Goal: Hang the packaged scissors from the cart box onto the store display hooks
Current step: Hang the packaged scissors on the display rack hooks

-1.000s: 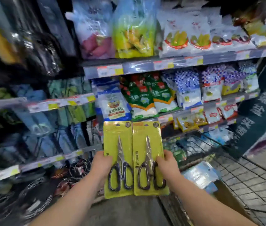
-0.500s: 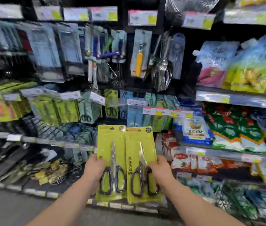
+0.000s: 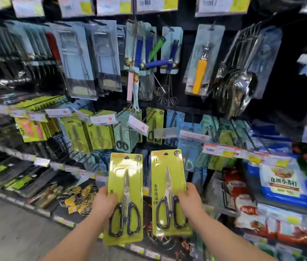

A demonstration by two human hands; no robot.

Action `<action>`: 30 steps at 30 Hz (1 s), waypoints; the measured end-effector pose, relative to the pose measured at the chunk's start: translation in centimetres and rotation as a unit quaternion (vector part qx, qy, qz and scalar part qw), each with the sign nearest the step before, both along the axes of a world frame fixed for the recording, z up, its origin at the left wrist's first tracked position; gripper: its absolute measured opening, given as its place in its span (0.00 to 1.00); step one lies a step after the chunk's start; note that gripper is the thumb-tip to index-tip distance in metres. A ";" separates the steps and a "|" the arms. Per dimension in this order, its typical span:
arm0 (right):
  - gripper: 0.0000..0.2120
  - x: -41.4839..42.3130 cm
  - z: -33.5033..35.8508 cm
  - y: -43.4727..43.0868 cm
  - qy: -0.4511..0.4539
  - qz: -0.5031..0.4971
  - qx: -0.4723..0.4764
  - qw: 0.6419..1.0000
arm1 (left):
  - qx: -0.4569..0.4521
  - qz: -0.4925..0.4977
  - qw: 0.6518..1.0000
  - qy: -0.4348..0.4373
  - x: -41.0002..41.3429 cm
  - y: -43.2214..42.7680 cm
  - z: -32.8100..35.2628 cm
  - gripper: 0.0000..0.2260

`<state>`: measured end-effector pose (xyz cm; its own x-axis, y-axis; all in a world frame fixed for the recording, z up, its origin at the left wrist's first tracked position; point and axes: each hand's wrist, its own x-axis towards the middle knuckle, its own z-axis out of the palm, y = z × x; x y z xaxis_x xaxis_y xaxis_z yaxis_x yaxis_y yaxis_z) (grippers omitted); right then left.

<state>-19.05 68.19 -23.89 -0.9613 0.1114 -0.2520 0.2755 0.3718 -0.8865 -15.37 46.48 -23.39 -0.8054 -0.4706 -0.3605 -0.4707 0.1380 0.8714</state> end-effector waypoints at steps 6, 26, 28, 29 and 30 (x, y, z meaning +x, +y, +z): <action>0.15 -4.5 -1.9 -1.3 -0.007 0.018 -0.013 1.000 | 0.015 0.017 1.000 -0.015 -4.1 -0.3 0.1 0.13; 0.23 -13.0 -4.0 -4.2 -0.048 -0.085 -0.029 0.995 | 0.083 -0.057 0.994 -0.049 -12.0 -2.5 -1.0 0.07; 0.24 -14.3 -4.4 -4.5 -0.063 -0.091 -0.019 0.994 | 0.088 -0.077 0.992 -0.047 -12.7 -2.9 -1.8 0.07; 0.24 -15.1 -4.8 -4.6 -0.066 -0.093 -0.016 0.993 | 0.090 -0.087 0.991 -0.043 -13.0 -3.1 -2.3 0.08; 0.24 -15.7 -5.3 -4.7 -0.068 -0.095 -0.012 0.993 | 0.092 -0.093 0.991 -0.042 -13.3 -3.2 -2.6 0.08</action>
<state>-34.75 63.47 -29.16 -0.8804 0.2791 -0.3835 0.4568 0.2813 -0.8439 -28.65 43.29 -25.98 -0.8353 -0.2370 -0.4960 -0.5241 0.0707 0.8487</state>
